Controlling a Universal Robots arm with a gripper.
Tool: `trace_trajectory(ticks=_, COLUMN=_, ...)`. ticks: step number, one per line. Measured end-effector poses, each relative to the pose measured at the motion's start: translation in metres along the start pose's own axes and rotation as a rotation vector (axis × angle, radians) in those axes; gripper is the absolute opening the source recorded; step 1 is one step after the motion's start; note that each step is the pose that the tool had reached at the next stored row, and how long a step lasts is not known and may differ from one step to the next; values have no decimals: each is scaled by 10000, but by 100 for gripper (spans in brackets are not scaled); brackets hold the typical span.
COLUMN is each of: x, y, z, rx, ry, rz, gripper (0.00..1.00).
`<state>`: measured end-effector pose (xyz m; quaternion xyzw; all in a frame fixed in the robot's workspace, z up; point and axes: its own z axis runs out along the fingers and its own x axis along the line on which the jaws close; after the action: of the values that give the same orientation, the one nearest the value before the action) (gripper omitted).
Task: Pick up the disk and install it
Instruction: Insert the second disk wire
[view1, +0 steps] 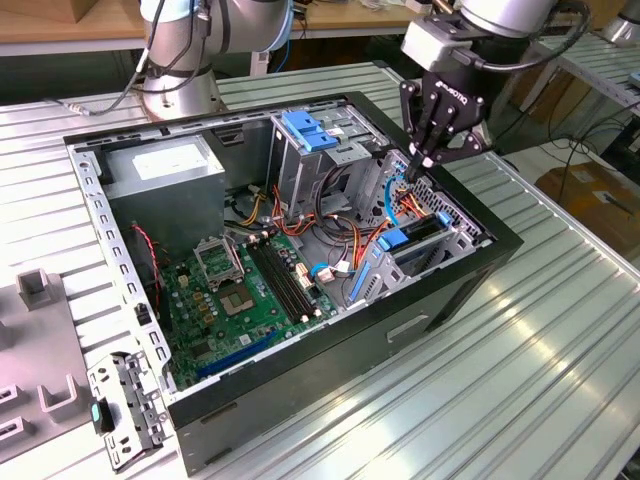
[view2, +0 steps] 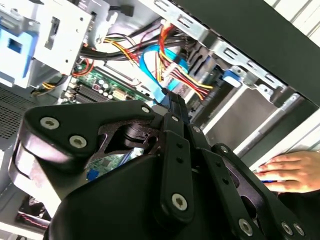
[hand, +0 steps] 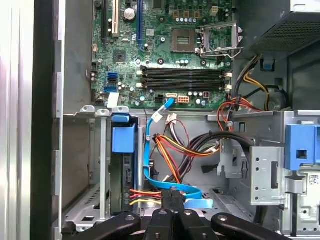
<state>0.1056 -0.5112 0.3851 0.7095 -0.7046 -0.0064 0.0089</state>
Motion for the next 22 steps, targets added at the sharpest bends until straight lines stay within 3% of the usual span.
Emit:
trace_trajectory(ticks=4, x=-90, y=-1, z=-23, rx=-63, ry=100, rz=-2, gripper=11)
trace_trajectory(ticks=8, x=-92, y=-1, z=-23, rx=-66, ry=192, rz=-2, gripper=11)
trace_trajectory(ticks=22, x=-92, y=-1, z=-23, rx=-66, ry=210, rz=0, gripper=11)
